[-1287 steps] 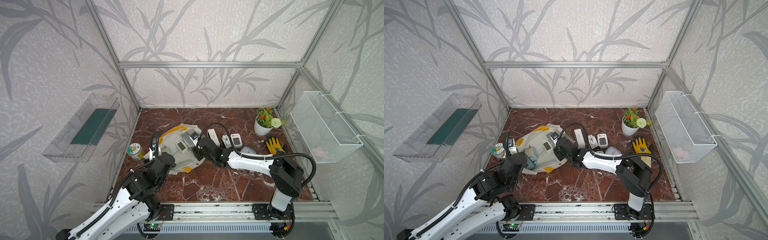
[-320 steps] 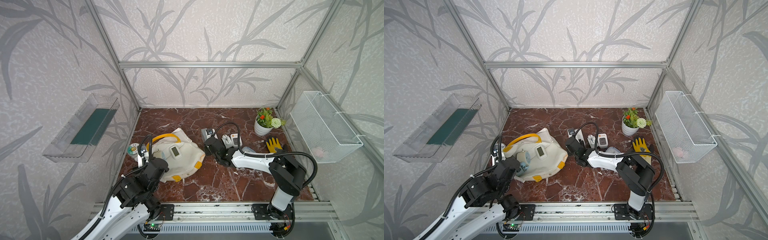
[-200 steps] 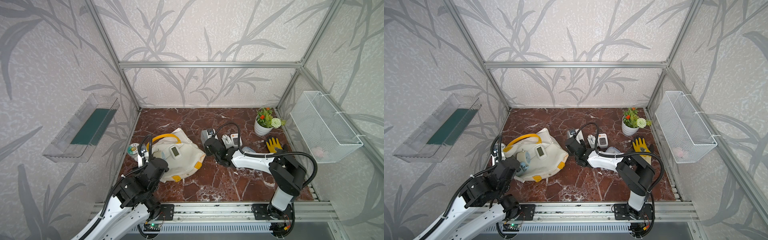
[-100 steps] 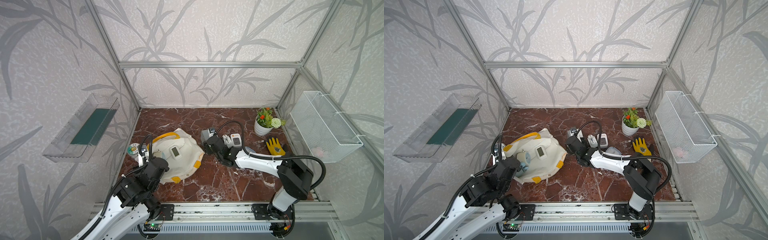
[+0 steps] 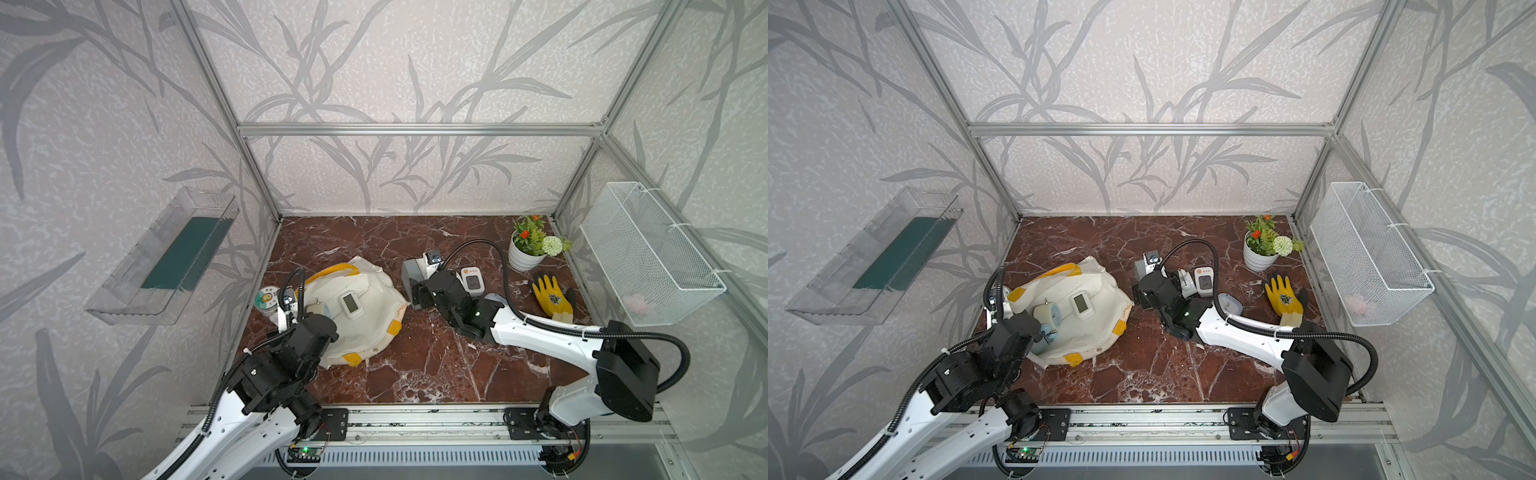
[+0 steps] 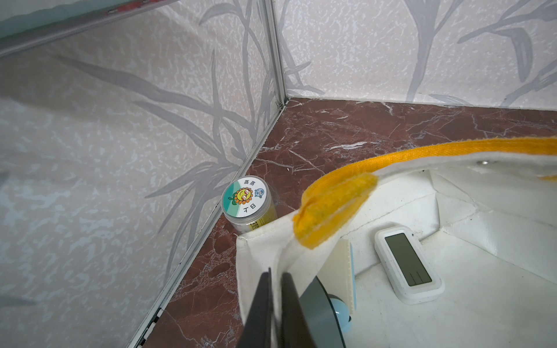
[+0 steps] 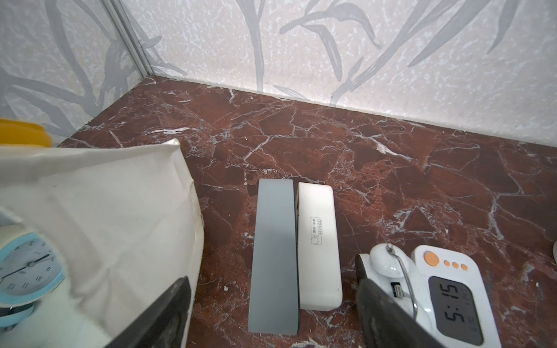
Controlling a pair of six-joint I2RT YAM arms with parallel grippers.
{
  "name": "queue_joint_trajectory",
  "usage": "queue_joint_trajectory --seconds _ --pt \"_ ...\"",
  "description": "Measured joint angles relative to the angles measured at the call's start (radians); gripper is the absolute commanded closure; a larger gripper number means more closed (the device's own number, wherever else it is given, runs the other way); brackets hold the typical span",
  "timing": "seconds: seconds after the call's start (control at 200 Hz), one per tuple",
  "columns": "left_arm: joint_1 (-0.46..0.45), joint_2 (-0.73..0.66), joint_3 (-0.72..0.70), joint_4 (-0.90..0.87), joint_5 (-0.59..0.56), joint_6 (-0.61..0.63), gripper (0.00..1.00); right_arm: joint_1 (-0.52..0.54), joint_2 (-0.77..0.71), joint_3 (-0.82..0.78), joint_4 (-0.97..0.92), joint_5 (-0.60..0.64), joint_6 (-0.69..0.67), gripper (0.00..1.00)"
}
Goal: Take the alarm clock out of the canvas bag
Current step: Place the alarm at the center of the board, then pick up the alarm from the canvas bag.
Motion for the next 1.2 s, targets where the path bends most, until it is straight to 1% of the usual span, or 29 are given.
queue_joint_trajectory --seconds 0.31,0.57,0.75,0.93,1.2 --pt "0.000 0.001 0.000 0.008 0.006 0.001 1.00 0.085 -0.064 -0.037 0.000 -0.001 -0.018 0.11" --pt "0.000 0.001 0.000 0.010 0.012 0.001 1.00 0.177 -0.072 -0.044 0.003 0.002 -0.047 0.11" --pt "0.000 0.001 0.000 0.013 0.016 0.001 1.00 0.227 -0.071 -0.056 0.039 0.006 -0.086 0.14" --pt "0.000 0.001 0.000 0.018 0.019 0.002 1.00 0.252 -0.030 -0.056 0.069 -0.019 -0.115 0.15" --pt "0.000 0.003 0.000 0.029 0.027 0.003 1.00 0.275 0.085 -0.020 0.077 -0.065 -0.153 0.15"
